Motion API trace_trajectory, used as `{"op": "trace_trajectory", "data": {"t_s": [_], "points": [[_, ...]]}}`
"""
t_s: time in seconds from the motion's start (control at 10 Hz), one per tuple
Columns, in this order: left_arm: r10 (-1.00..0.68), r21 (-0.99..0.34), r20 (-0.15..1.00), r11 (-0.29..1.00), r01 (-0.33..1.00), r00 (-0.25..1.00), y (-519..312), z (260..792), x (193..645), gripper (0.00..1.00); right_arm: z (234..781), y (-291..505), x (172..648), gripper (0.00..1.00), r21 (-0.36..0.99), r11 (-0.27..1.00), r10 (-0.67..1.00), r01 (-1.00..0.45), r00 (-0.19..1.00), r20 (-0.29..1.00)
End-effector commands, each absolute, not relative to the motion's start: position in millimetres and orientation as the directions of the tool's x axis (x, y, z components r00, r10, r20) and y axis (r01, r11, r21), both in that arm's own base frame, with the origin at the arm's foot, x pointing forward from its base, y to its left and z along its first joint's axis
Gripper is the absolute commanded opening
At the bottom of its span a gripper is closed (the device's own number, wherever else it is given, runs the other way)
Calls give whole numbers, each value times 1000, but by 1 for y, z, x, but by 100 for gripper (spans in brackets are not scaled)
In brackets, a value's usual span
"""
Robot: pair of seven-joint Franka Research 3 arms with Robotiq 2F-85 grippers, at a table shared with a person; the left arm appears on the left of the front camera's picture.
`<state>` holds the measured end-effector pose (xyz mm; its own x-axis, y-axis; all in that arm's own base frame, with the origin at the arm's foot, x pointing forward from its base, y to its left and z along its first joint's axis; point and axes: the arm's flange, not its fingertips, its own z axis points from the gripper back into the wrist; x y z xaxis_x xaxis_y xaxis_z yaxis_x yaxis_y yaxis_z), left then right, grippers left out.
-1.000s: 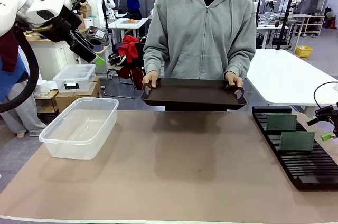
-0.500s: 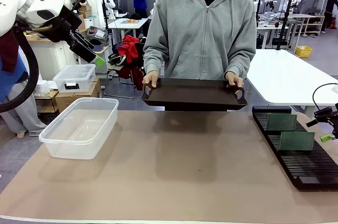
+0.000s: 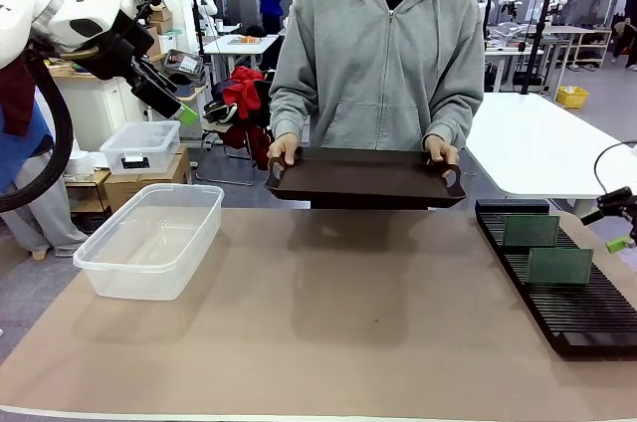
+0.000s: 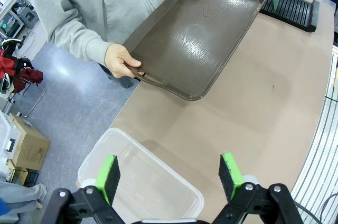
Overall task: Sort PCBs into racks and boxes based on the side picked up.
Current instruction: If the short side of the Blank PCB is picked up, insert it into the PCB Rack ; if the long side is picked up, place it in the Organizing box.
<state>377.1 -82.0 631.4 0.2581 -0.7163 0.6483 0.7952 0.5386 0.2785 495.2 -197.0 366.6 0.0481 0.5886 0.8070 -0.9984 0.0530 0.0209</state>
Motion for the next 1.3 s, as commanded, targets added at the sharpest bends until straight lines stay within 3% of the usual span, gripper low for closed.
{"op": "trace_trajectory", "data": {"t_s": [0.0,0.2,0.3,0.4,0.6,0.7,0.9,1.2], "points": [[-718,275,645,536,798,260,-82,630,376,100,416,-171,473,100,49,180,592,-982,148,792],[-718,275,645,536,798,260,-82,630,376,100,460,-145,458,100,145,298,557,-944,295,776],[-718,275,645,536,798,260,-82,630,376,100,480,-129,454,100,66,412,592,-909,322,739],[-718,275,645,536,798,260,-82,630,376,100,497,-112,452,100,10,412,603,-911,281,746],[-718,275,645,536,798,260,-82,630,376,100,533,-84,448,100,-32,463,666,-886,324,672],[-718,275,645,536,798,260,-82,630,376,100,551,-75,444,100,5,498,673,-867,390,628],[-718,275,645,536,798,260,-82,630,376,100,580,-67,441,100,123,428,717,-895,419,557],[-718,275,645,536,798,260,-82,630,376,100,598,-68,443,100,28,580,701,-814,516,492]]}}
